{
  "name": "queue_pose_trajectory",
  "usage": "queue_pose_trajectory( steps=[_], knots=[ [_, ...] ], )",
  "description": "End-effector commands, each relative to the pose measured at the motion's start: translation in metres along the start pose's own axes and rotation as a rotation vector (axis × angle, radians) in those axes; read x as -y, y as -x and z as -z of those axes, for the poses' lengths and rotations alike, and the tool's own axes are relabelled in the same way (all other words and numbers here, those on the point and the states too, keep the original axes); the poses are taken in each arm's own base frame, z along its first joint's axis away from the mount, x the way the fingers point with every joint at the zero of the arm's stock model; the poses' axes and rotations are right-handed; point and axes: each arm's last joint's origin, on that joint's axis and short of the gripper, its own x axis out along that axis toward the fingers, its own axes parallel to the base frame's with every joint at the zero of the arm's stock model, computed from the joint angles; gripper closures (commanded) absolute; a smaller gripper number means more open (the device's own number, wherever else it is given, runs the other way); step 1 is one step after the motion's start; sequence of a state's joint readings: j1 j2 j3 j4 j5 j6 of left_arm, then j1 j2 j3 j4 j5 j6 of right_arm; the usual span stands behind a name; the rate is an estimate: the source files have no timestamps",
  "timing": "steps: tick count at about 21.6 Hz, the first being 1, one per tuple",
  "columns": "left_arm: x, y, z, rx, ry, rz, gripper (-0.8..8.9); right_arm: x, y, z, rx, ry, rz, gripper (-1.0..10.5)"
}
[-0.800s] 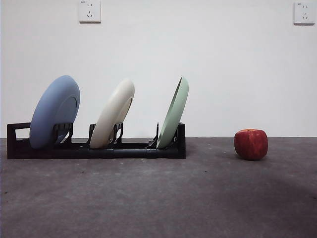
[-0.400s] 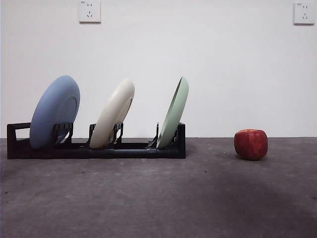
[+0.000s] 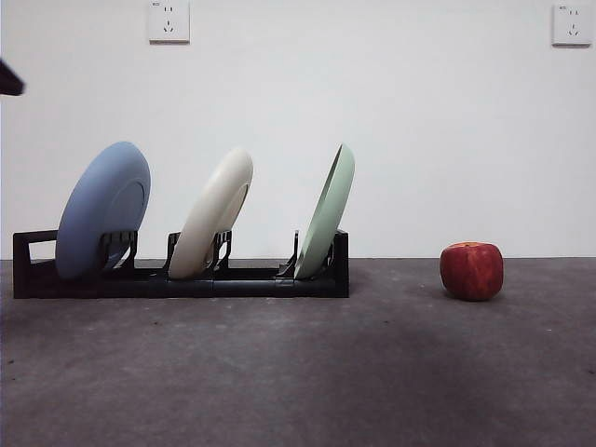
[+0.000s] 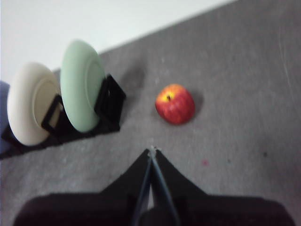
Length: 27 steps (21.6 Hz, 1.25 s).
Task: Take the yellow plate from the plate rack,put the plate on the table,take the apple from the table,put the apple in the plate
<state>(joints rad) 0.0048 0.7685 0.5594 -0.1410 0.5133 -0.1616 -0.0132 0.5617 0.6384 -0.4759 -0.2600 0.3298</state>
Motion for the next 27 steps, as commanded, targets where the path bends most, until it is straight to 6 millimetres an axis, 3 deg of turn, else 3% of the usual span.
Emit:
queue_pose_trajectory(
  steps=[1,6,9,15,21,25,27],
  knots=[
    [-0.003,-0.009,-0.003,-0.045,0.055,0.055,8.17,-0.003,-0.002,-0.01,-0.029,-0.016,0.009,9.5],
    [-0.009,-0.025,-0.01,-0.102,0.106,0.123,8.18,-0.006,-0.009,-0.022,-0.089,-0.031,0.012,9.5],
    [-0.013,-0.04,-0.021,-0.159,0.125,0.172,8.18,-0.009,-0.015,-0.026,-0.137,-0.008,-0.088,9.5],
    [-0.013,-0.086,-0.071,-0.303,0.054,0.221,8.18,-0.011,-0.03,-0.026,-0.254,0.026,-0.292,9.5],
    [0.007,-0.143,-0.117,-0.407,-0.13,0.227,7.94,-0.012,-0.033,-0.024,-0.299,0.026,-0.37,9.5],
    [0.019,-0.177,-0.128,-0.419,-0.182,0.185,2.79,-0.014,-0.033,-0.019,-0.348,0.033,-0.376,9.5],
    [0.022,-0.191,-0.126,-0.423,-0.212,0.136,2.06,-0.016,-0.032,-0.016,-0.372,0.036,-0.383,9.5]
  ],
)
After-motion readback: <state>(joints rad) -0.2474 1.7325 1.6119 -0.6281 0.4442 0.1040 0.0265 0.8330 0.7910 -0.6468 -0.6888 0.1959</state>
